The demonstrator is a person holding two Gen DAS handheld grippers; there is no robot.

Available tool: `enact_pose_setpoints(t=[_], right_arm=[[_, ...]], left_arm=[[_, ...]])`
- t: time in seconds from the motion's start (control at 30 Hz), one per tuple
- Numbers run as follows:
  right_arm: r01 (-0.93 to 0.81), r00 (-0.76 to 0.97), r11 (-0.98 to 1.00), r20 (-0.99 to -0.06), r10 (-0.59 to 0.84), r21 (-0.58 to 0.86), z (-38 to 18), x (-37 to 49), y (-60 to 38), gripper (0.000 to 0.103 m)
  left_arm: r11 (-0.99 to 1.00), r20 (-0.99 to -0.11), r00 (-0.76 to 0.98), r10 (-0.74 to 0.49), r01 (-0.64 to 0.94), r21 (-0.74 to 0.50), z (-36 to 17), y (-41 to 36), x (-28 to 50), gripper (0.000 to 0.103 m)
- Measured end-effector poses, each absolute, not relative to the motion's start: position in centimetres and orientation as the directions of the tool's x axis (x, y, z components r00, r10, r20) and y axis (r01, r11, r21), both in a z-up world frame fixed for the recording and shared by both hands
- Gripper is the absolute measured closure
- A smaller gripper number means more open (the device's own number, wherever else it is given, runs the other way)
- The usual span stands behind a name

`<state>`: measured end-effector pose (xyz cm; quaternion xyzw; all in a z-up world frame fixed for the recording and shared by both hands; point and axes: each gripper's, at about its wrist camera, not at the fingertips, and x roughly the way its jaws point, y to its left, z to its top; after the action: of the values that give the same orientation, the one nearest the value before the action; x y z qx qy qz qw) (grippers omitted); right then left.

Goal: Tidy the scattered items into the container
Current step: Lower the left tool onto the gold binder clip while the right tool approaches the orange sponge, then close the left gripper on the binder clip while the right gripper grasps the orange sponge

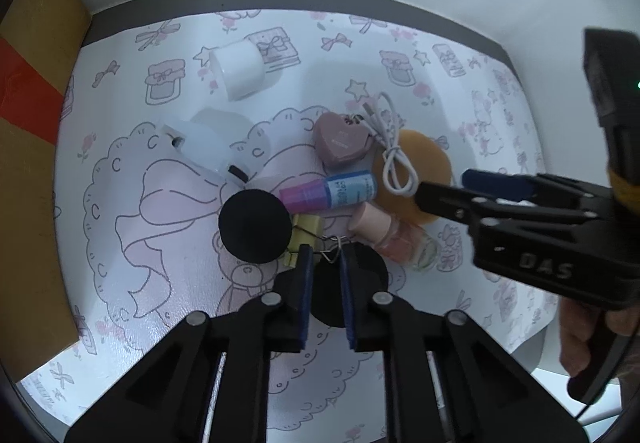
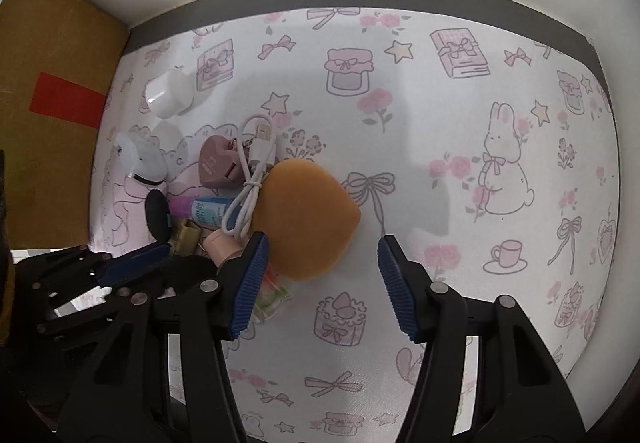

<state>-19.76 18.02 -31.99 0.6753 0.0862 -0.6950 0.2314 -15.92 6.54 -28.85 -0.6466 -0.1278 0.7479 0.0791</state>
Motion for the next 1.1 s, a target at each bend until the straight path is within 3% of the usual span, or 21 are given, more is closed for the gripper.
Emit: enact_pose_setpoints(t=[0.2,0.3,0.4,1.1], right_arm=[[0.43,0.031,-0.877,-0.974,-0.223,0.214,-32.1,-19.9,17.9,0.075],[0.453,0.008,-0.87,-0.977,-0.212,0.193,-31.6,-19.8,17.8,0.09],[0.444,0.003,-0.872,-0.974,-0.226,0.204,-31.3,-20.1,18.2,0.096],[0.438,-0.055,-0.872,-0.962,-0.268,0.218,-26.7,-17.9,18.2,0.098]], left_arm=[[-0.949,-0.941,-0.156,0.302,0.046,-0.312,-28.6,5.9,-15.8,0.102],[-0.949,-0.94,-0.16,0.302,0.043,-0.312,-28.4,5.7,-15.7,0.102],[-0.947,-0.936,-0.17,0.307,0.04,-0.318,-28.0,5.5,-15.5,0.102],[-0.944,-0.922,-0.233,0.309,0.044,-0.328,-25.0,4.8,-14.1,0.102]])
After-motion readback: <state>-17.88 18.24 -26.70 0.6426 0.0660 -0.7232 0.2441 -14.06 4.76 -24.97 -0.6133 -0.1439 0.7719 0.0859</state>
